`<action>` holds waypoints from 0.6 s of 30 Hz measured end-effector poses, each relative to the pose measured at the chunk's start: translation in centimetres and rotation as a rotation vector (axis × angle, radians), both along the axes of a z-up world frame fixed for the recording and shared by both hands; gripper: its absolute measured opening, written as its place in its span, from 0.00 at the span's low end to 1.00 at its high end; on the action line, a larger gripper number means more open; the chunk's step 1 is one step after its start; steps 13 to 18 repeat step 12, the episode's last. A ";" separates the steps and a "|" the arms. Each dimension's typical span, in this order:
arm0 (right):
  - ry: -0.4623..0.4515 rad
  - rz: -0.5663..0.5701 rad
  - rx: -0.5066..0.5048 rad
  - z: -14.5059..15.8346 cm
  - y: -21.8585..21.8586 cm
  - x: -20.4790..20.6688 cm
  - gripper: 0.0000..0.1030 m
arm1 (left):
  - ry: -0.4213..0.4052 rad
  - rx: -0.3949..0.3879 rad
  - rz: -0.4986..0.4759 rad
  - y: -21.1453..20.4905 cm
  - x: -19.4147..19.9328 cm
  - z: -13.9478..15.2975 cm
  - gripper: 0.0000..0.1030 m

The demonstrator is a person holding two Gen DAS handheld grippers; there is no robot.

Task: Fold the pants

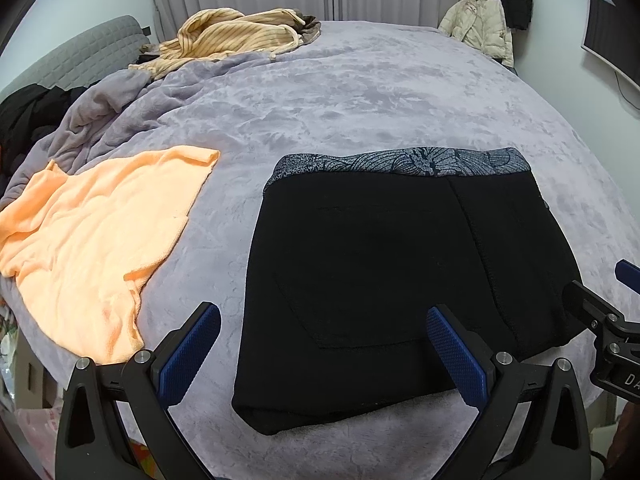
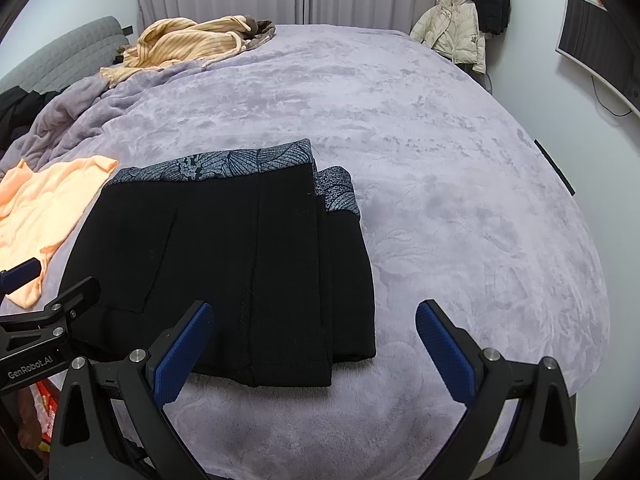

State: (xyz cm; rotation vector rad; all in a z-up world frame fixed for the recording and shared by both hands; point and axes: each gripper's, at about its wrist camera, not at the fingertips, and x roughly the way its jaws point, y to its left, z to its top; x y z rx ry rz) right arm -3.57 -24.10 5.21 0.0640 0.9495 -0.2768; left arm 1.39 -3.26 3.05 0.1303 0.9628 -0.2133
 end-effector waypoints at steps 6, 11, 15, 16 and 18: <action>0.003 0.002 0.000 -0.1 0.0 0.0 0.98 | 0.001 -0.005 0.003 0.1 0.0 -0.1 1.00; 0.006 0.004 0.000 -0.3 -0.1 0.0 0.98 | -0.033 -0.012 -0.005 0.0 -0.4 0.2 1.00; 0.008 0.004 0.000 -0.4 -0.2 0.0 0.98 | -0.034 -0.011 -0.012 -0.1 -0.5 0.3 1.00; 0.008 0.004 0.000 -0.4 -0.2 0.0 0.98 | -0.034 -0.011 -0.012 -0.1 -0.5 0.3 1.00; 0.008 0.004 0.000 -0.4 -0.2 0.0 0.98 | -0.034 -0.011 -0.012 -0.1 -0.5 0.3 1.00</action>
